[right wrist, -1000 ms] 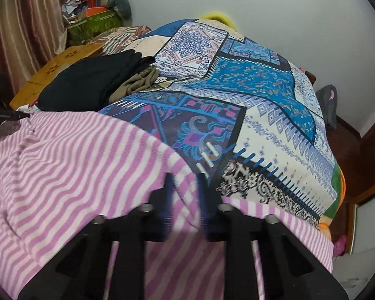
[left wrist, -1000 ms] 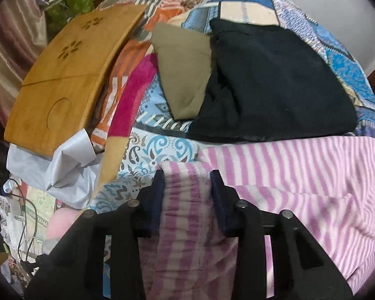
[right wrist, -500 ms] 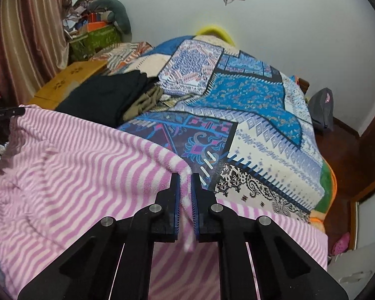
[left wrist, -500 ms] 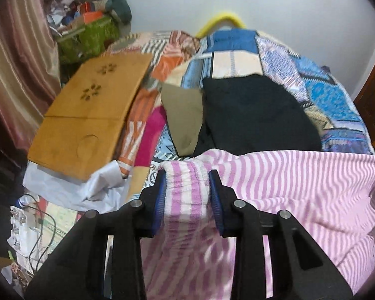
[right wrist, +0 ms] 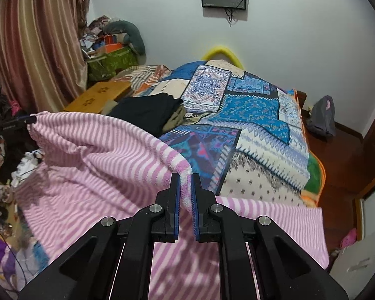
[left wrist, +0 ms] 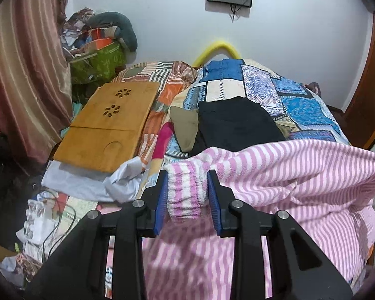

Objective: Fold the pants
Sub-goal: 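Lift the cuffs with both grippers and lay them over the waistband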

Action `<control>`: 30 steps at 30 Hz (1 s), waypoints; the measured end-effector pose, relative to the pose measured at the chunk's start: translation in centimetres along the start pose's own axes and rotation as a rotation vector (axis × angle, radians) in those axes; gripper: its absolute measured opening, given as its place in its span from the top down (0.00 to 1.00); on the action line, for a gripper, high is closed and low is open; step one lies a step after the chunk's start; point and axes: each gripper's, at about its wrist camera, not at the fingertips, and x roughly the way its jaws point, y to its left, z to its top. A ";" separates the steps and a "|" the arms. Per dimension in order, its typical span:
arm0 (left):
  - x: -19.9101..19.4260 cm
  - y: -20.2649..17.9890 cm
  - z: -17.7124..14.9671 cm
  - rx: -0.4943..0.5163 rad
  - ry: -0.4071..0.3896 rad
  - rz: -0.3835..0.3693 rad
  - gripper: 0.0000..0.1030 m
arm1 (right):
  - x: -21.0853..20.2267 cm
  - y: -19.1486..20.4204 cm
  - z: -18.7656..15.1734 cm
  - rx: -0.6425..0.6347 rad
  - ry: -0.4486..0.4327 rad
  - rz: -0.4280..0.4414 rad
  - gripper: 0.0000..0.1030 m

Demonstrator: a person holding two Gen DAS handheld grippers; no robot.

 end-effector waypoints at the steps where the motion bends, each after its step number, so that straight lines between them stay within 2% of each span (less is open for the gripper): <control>1: -0.9 0.1 -0.8 0.002 -0.002 0.006 0.70 | -0.6 0.3 -0.6 0.005 -0.002 0.007 0.93; 9: -4.6 1.9 -7.5 -0.033 0.022 0.014 0.70 | -3.4 1.7 -5.3 0.047 0.029 0.051 0.93; 17: -4.3 4.4 -14.0 -0.104 0.094 0.005 0.71 | -3.7 3.1 -11.5 0.100 0.120 0.080 0.93; 24: -3.2 5.2 -17.7 -0.125 0.152 0.015 0.72 | -2.5 4.0 -15.2 0.116 0.185 0.081 0.93; 30: -2.5 4.8 -19.2 -0.101 0.183 0.047 0.72 | -1.9 4.5 -17.2 0.124 0.226 0.086 0.93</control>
